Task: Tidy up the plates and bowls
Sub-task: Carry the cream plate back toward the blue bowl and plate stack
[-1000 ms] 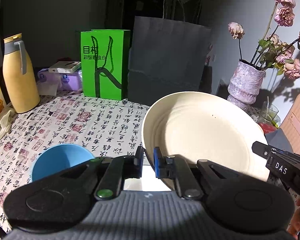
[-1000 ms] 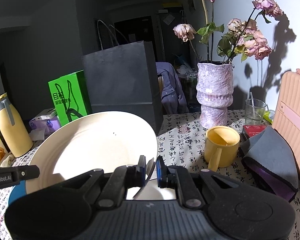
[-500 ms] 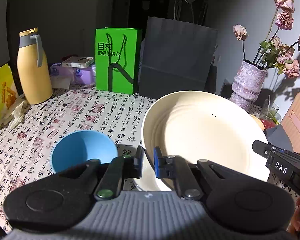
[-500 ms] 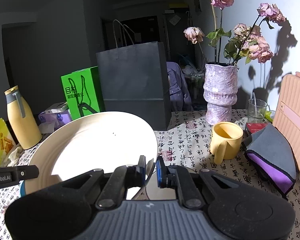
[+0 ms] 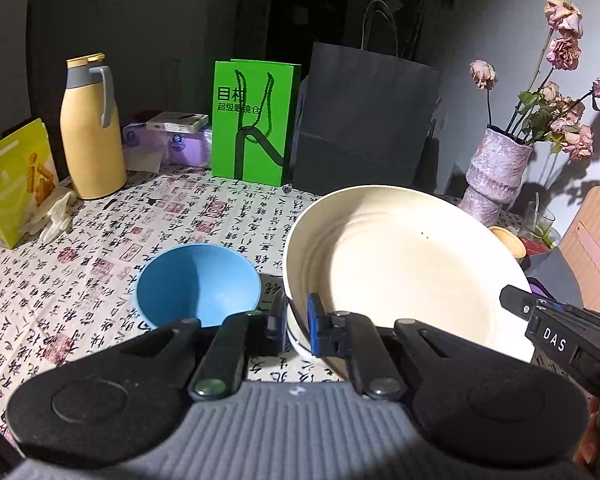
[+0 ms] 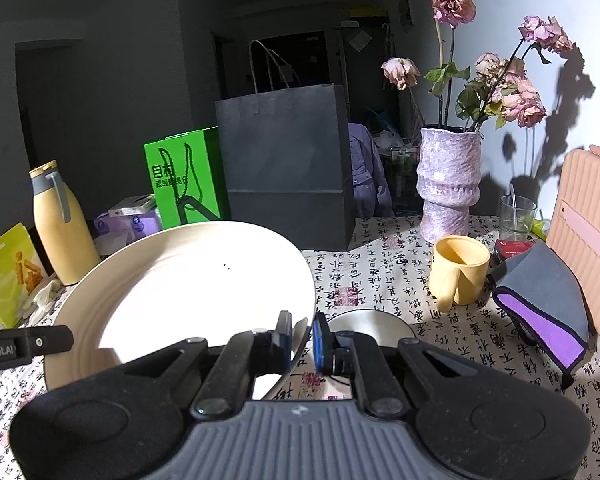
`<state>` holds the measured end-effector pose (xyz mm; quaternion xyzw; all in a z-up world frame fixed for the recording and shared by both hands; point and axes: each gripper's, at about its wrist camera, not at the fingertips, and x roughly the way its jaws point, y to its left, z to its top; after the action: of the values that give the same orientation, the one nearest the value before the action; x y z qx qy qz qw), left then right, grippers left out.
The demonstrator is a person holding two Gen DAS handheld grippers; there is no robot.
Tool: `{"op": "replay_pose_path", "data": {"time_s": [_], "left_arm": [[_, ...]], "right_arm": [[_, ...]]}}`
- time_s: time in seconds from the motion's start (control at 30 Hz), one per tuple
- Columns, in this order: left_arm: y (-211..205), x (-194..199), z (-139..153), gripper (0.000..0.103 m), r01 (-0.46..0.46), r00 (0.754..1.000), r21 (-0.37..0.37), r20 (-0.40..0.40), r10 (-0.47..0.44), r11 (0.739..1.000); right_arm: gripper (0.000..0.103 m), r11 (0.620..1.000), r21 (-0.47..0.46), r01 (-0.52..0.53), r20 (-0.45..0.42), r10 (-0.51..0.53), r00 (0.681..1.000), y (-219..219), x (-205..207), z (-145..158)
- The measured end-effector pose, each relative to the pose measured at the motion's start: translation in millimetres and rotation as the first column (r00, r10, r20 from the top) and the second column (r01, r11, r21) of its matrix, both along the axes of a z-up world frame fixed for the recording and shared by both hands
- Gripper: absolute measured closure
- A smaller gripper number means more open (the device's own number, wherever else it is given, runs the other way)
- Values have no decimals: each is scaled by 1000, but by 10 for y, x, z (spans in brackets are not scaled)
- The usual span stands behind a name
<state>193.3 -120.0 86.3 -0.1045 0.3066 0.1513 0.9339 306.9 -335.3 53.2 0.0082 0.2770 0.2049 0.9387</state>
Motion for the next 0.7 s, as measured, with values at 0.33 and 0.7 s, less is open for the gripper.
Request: {"op": "replay_pose_path", "data": {"time_s": [0.33, 0.7], "left_arm": [[27, -334, 6, 92, -10, 1000, -2, 9, 10, 1000], [46, -623, -19, 92, -5, 1000, -11, 17, 6, 1000]], "right_arm": [[93, 1000, -7, -11, 6, 11, 1000, 32, -291, 10], [93, 1000, -8, -7, 3, 7, 1000, 29, -569, -14]]}}
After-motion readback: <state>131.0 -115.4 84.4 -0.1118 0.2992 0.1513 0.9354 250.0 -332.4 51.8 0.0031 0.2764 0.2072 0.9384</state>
